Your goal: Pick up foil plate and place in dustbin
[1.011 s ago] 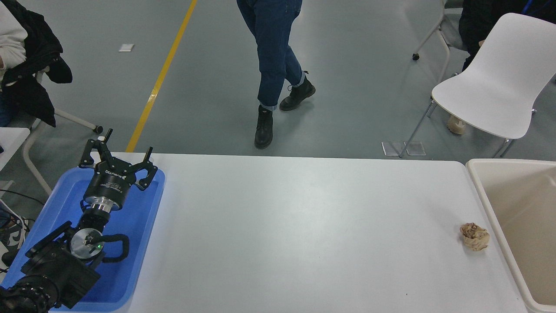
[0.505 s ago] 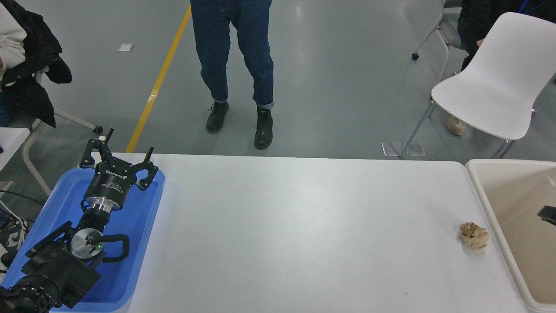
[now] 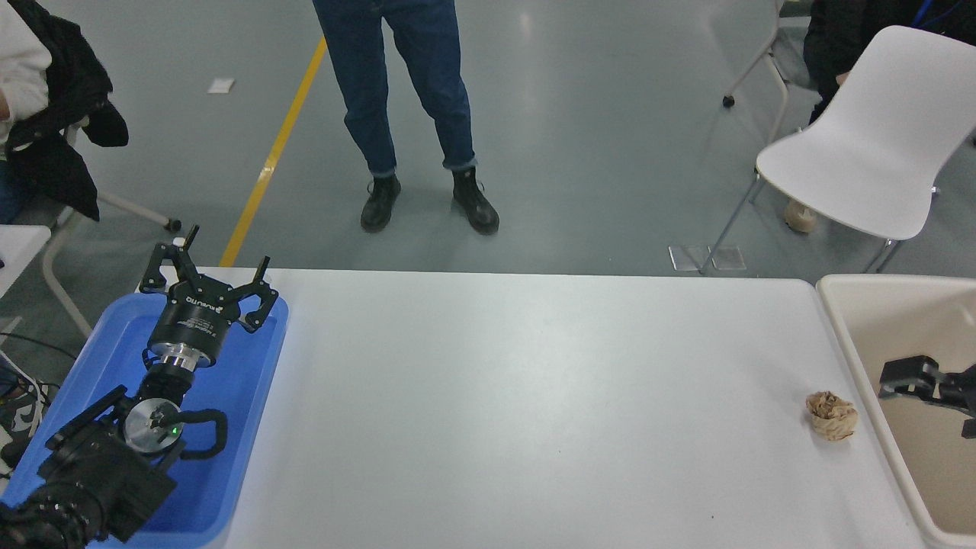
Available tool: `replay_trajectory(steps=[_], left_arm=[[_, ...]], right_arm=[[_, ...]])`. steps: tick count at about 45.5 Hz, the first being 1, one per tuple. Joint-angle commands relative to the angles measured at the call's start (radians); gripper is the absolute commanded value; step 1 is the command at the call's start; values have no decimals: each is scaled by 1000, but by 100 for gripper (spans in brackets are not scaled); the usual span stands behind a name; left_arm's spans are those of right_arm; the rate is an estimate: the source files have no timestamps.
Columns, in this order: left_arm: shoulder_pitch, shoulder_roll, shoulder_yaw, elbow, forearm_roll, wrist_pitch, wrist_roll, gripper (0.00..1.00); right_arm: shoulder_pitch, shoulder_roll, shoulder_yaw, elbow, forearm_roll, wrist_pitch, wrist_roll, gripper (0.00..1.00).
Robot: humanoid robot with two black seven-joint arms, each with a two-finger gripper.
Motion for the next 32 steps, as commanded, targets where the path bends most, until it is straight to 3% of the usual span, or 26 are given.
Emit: replay_trajectory(steps=[1, 14, 32], left_arm=[[0, 0, 0, 0, 0, 0, 1, 100], [-1, 0, 0, 0, 0, 0, 1, 100], [0, 1, 0, 0, 0, 0, 1, 100]], right_arm=[[167, 146, -38, 25, 6, 160, 0, 100], [408, 221, 5, 30, 13, 160, 0, 100], [412, 307, 54, 29, 73, 160, 1, 100]])
